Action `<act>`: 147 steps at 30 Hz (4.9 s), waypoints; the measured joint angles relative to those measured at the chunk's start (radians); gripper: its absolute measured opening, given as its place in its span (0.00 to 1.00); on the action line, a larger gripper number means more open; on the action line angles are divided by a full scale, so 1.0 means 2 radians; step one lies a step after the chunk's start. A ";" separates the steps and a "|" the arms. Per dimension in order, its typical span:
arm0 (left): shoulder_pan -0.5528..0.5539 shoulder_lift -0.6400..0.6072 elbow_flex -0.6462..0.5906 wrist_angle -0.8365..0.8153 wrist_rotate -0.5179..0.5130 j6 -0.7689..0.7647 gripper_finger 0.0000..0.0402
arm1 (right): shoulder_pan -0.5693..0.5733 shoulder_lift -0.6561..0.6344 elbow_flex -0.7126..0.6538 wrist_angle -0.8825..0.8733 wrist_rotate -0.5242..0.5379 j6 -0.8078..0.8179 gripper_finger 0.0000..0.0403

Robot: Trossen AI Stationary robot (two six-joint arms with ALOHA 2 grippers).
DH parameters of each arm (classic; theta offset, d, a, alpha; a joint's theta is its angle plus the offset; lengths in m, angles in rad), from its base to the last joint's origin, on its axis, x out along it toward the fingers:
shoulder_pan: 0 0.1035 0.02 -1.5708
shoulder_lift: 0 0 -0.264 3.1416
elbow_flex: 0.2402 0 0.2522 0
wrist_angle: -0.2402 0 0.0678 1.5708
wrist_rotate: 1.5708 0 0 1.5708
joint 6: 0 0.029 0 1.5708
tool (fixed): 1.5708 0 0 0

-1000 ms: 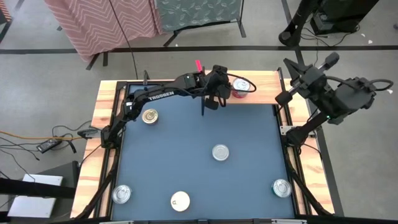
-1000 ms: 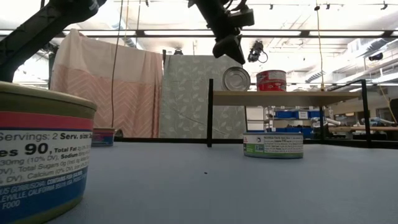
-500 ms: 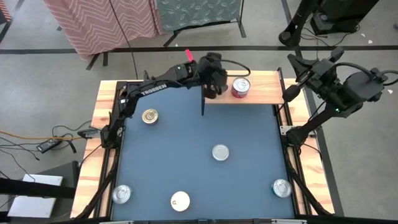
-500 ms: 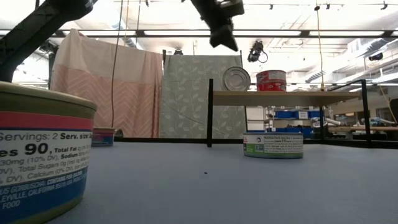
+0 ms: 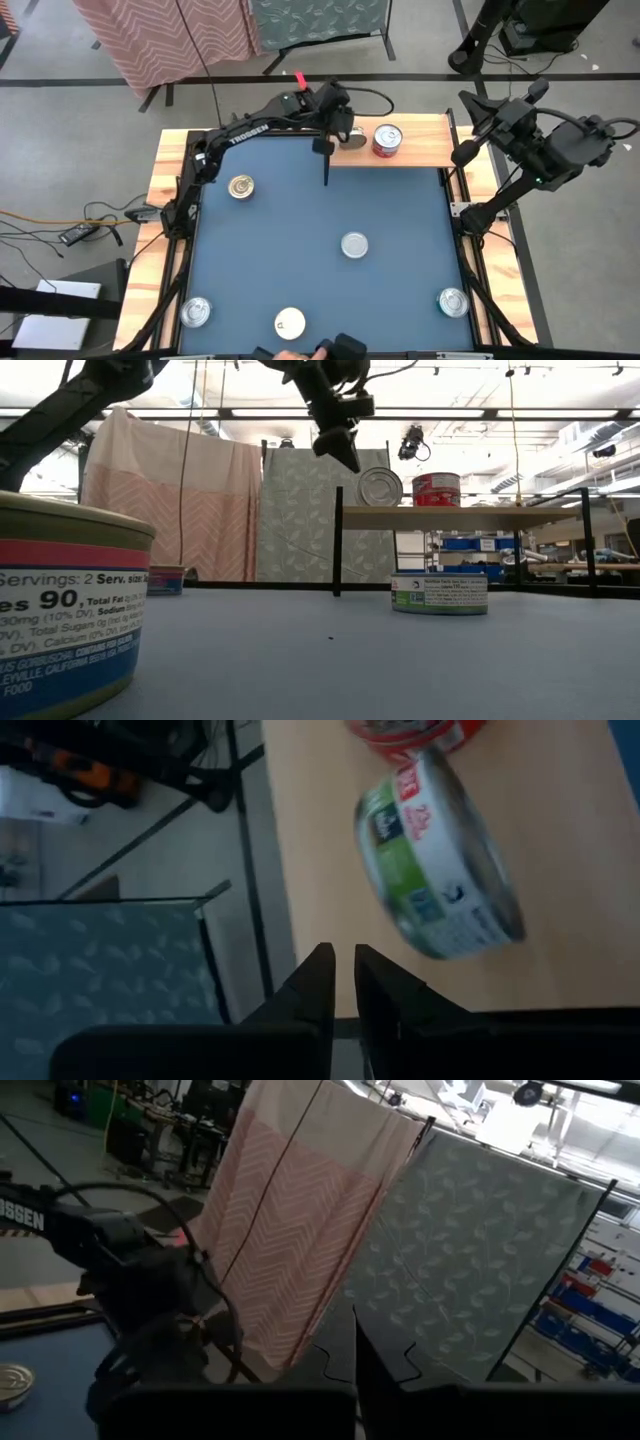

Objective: Stack canned seafood by type on shelf
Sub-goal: Put the top green tuna can on the shelf

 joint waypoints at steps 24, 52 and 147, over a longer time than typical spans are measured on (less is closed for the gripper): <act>-0.002 -0.018 0.003 0.013 -0.027 0.006 0.41 | -0.044 0.026 -0.005 -0.273 -0.213 0.295 0.01; -0.037 -0.027 0.002 0.019 -0.004 0.070 0.78 | -0.056 0.025 -0.005 -0.273 -0.190 0.257 0.01; 0.026 0.027 0.000 0.005 0.179 -0.304 0.40 | -0.056 0.025 -0.005 -0.260 -0.181 0.233 0.01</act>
